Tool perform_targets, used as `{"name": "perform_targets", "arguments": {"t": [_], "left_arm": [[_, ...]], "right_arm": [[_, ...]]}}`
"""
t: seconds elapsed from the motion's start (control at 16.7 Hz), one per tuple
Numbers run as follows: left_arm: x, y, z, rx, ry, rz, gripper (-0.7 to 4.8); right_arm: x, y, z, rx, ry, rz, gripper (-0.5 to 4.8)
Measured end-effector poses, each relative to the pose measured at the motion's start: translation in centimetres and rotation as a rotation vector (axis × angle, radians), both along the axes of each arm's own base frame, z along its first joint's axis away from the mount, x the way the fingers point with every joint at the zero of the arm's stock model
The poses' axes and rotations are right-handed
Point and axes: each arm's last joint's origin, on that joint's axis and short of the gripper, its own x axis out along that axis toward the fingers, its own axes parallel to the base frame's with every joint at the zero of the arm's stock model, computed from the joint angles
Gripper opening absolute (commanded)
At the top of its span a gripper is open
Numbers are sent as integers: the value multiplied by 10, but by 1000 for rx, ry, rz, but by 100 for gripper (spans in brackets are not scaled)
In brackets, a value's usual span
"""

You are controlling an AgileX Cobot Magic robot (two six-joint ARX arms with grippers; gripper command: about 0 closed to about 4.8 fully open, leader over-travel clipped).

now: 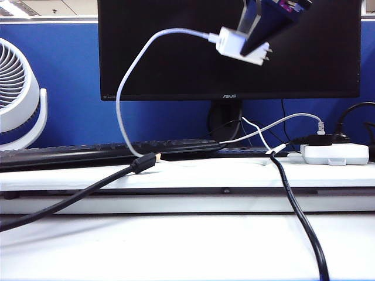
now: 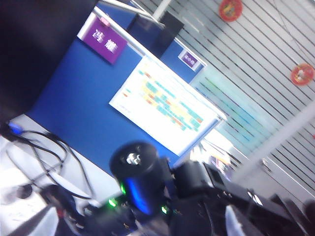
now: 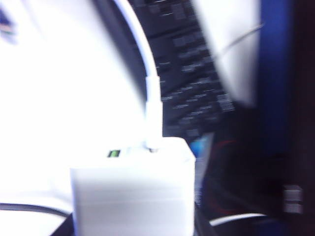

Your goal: Pick up the Type-C charging cable and the charging base, insert one end of the Type-C charger into the corresponding slot on the base, and finally place the plugged-in charger back on the table.

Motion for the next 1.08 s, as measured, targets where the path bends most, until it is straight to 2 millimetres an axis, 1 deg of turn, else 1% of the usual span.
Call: {"name": "perform_targets", "arguments": {"t": [0.06, 0.12, 0.24, 0.36, 0.42, 0.48, 0.54, 0.72, 0.78, 0.84, 0.9, 1.08], "left_arm": [[1, 3, 0, 0, -1, 12, 453], [0, 1, 0, 0, 0, 6, 453], [-1, 0, 0, 0, -1, 0, 453], [0, 1, 0, 0, 0, 4, 453], [0, 1, 0, 0, 0, 5, 453], [0, 1, 0, 1, 2, 5, 453], [0, 1, 0, 3, 8, 4, 453], [0, 1, 0, 3, 9, 3, 453], [0, 1, 0, 3, 9, 2, 453], [0, 1, 0, 1, 17, -3, 453], [0, 1, 0, 1, 23, -2, 453], [0, 1, -1, 1, 24, -15, 453]], "right_arm": [[0, 1, -4, 12, 46, 7, -1], [0, 1, -5, 36, 74, 17, -1], [-3, 2, -5, 94, 122, 67, -1], [-4, 3, -5, 163, 191, 58, -1], [-5, 4, -5, 238, 292, -20, -1], [-6, 5, -4, 373, 490, -202, -1], [-5, 5, -4, 520, 727, -475, -1], [-5, 6, -4, 531, 751, -484, -1], [-3, 7, -4, 528, 720, -494, -1], [5, 7, -8, 498, 641, -552, -1], [19, 10, -22, 432, 564, -633, -1], [46, 17, -61, 323, 573, -724, -1]]}}
